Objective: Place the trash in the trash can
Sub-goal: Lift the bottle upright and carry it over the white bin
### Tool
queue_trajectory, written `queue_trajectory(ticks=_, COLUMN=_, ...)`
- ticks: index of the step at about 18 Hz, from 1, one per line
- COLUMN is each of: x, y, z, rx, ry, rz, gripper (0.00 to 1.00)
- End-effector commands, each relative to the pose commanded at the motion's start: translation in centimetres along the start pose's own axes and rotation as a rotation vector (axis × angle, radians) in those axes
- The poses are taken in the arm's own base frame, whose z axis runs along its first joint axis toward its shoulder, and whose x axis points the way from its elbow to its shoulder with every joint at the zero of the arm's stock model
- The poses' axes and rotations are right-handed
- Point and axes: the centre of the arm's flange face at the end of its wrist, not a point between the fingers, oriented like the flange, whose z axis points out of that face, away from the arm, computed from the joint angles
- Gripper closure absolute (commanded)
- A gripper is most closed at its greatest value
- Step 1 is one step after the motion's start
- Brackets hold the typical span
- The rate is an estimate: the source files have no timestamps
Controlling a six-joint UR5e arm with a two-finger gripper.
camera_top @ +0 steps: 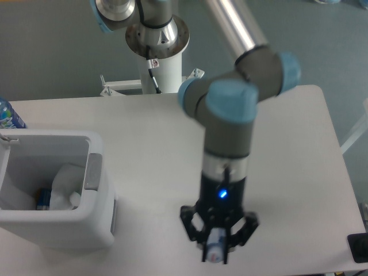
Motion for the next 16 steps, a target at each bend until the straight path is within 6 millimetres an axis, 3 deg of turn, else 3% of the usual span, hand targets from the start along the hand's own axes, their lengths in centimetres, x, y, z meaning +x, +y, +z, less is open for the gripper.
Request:
queue_trajectory(ticks=4, x=3.0, y=-1.4, z=-2.8, rx=0.036, ry=0.011, rz=-0.13, gripper=0.86)
queue_trajectory(ticks=10, x=11.9, y=-2.1, z=-5.2, rx=0.046, ry=0.085, rz=-0.141, gripper=0.86)
queue_trajectory(ticks=16, x=19.4, y=-1.9, z=-5.4, rx=0.031, ry=0.17, rz=-0.147, gripper=0.86)
